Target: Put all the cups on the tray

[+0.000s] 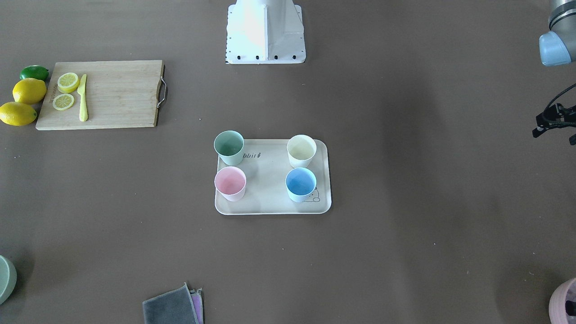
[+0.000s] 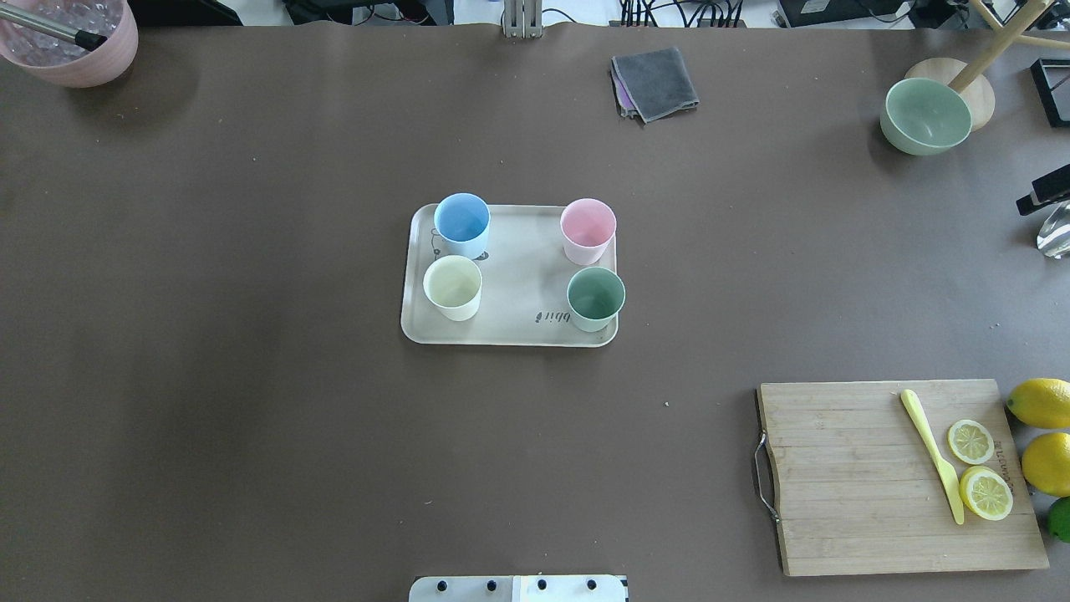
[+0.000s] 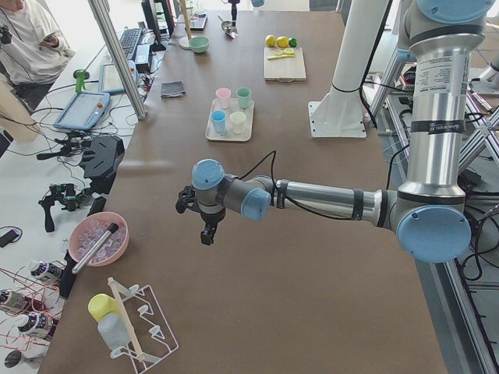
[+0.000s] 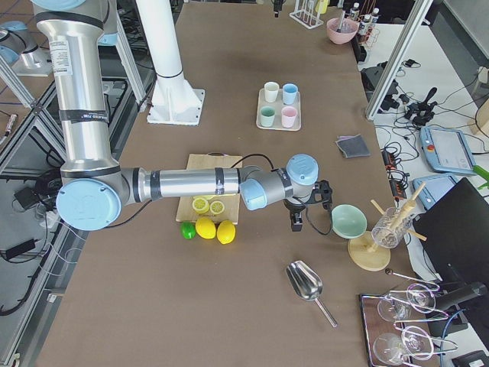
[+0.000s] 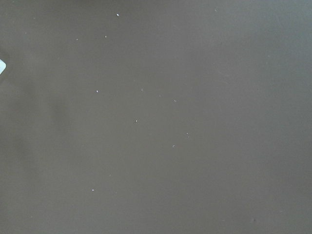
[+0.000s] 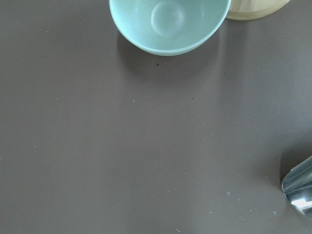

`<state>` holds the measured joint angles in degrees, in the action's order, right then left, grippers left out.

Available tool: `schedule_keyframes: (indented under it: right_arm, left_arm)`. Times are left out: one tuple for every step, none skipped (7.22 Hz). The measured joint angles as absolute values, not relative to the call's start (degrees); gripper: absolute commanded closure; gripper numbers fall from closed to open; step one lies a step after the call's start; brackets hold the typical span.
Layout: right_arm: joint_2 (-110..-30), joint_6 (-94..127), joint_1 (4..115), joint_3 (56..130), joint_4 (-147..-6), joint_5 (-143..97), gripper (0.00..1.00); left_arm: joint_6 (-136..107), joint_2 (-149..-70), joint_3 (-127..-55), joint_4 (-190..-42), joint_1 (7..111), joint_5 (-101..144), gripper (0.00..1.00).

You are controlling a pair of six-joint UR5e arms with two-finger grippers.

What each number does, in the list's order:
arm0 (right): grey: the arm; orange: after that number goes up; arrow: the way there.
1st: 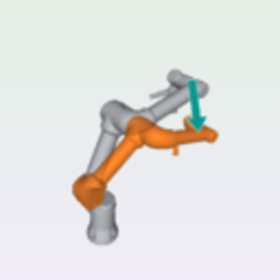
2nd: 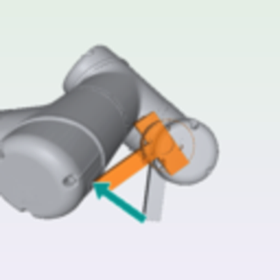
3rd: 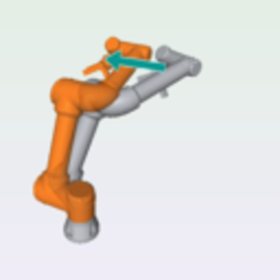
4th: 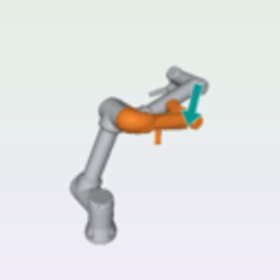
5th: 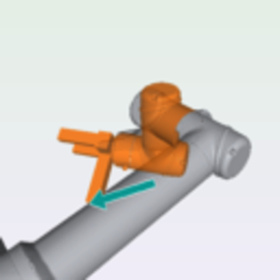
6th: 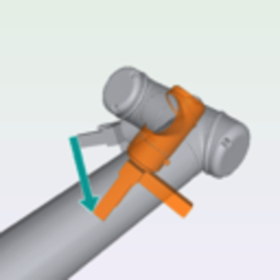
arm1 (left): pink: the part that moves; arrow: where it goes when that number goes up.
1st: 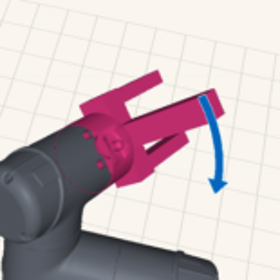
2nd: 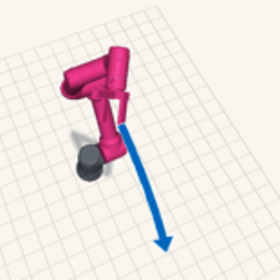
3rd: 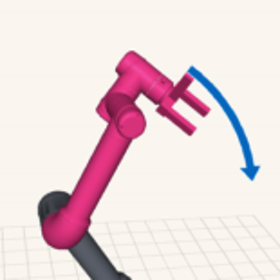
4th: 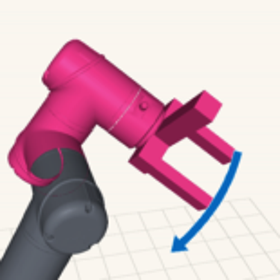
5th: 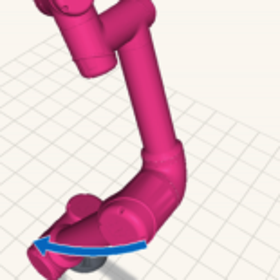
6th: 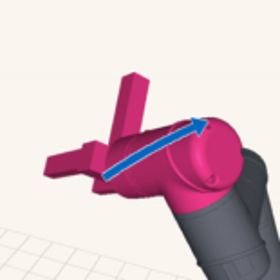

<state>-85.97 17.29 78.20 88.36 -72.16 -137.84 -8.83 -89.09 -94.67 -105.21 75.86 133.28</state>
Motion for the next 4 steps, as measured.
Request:
schedule_keyframes:
  right_arm:
    - [-86.44, 16.38, 79.10, 88.33, -72.16, -137.86, 0.00]
    - [-86.75, 15.87, 79.92, 88.35, -72.17, -137.93, 0.00]
    - [-86.91, 15.67, 80.39, 88.35, -72.21, -137.95, 0.00]
    - [-86.97, 15.60, 80.58, 88.32, -72.23, -137.93, 0.00]
  left_arm:
    - [-8.97, -88.72, -94.60, -105.20, 76.05, 133.23, 0.02]
    - [-9.02, -88.57, -94.52, -105.18, 76.14, 133.07, 0.02]
    - [-9.04, -88.66, -94.45, -105.13, 76.17, 132.94, 0.02]
    - [-9.05, -88.77, -94.39, -105.07, 76.19, 132.86, 0.02]
